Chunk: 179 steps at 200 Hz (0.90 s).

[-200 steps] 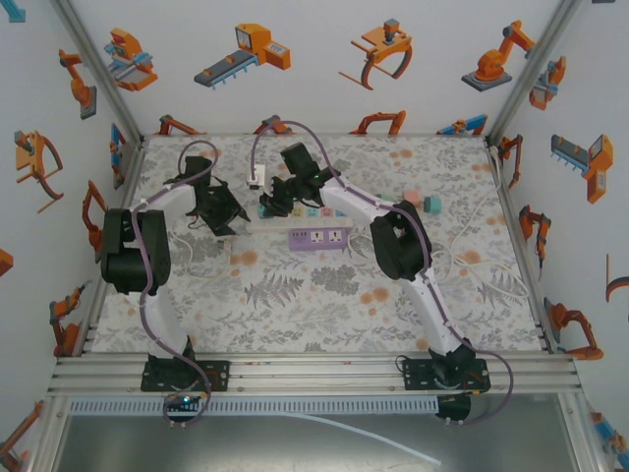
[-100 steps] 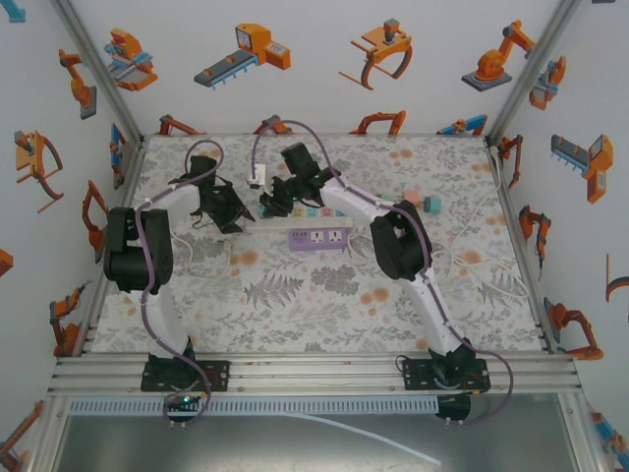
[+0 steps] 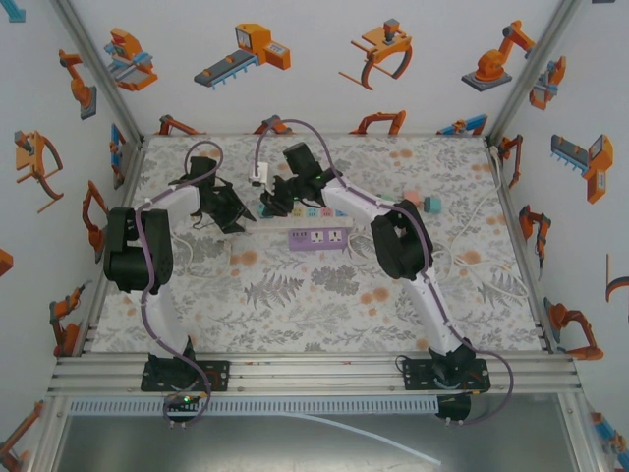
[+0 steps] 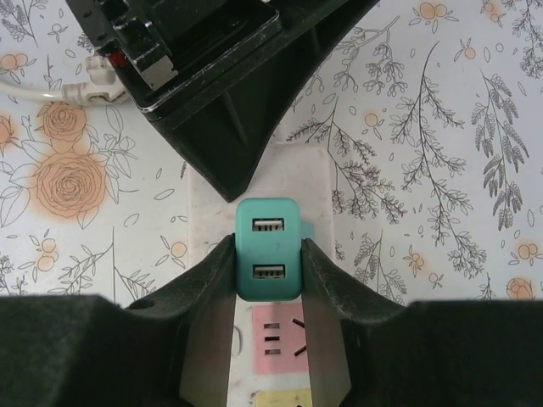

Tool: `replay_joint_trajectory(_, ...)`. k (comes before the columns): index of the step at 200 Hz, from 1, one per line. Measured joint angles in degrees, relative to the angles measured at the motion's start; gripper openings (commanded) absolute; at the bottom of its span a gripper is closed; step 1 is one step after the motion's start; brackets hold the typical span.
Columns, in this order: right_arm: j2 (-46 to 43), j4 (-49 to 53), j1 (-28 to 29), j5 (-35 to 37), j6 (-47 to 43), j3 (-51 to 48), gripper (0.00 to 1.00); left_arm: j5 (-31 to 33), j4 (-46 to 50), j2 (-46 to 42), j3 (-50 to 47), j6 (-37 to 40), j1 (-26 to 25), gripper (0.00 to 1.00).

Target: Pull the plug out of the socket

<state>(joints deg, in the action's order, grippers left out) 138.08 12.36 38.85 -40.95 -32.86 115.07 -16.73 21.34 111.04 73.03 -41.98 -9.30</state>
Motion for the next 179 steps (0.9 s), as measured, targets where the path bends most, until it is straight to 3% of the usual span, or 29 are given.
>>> replay_joint_trajectory(112,-3.8,-15.69,-1.84,-3.19,6.6,-11.91,0.0,-0.28,-0.09,0.0,-0.02,-0.46,-0.13,0.44)
replay_joint_trajectory(179,-3.89,-13.49,-1.88,-3.39,5.7,-10.69,0.0,-0.22,-0.09,0.0,-0.04,-0.63,-0.42,0.44)
